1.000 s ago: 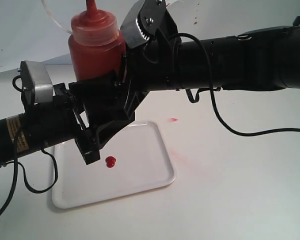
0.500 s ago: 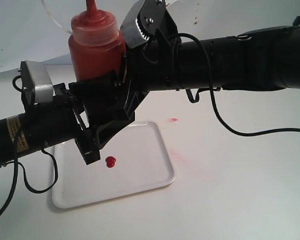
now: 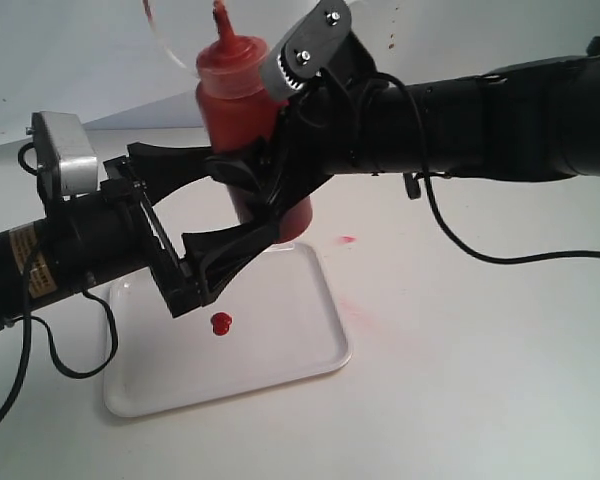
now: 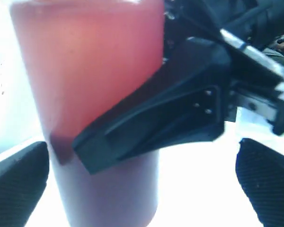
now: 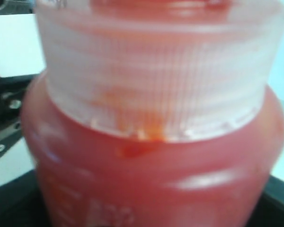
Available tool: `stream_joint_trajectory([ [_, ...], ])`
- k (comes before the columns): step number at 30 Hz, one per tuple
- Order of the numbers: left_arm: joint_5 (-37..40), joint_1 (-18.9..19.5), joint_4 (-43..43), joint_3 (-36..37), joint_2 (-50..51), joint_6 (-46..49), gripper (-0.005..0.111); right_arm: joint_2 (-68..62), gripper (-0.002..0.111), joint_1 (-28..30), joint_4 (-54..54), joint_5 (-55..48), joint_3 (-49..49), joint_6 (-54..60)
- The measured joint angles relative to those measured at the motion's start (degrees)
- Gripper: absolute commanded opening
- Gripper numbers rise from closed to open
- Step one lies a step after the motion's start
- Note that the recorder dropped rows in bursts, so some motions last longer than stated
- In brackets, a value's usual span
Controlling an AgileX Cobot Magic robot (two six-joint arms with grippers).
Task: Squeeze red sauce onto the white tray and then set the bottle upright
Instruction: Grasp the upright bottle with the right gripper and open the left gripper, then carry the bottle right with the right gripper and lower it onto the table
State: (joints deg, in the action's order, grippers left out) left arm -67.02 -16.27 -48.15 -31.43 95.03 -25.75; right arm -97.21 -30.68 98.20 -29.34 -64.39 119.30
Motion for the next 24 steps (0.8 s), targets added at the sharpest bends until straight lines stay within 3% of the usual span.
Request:
stream_joint_trajectory([
  [24,-0.68,0.00,-0.52,0.00,0.00,0.21,0.104,-2.92,0.000,25.96,0.00,-9.17,8.64,2.83],
])
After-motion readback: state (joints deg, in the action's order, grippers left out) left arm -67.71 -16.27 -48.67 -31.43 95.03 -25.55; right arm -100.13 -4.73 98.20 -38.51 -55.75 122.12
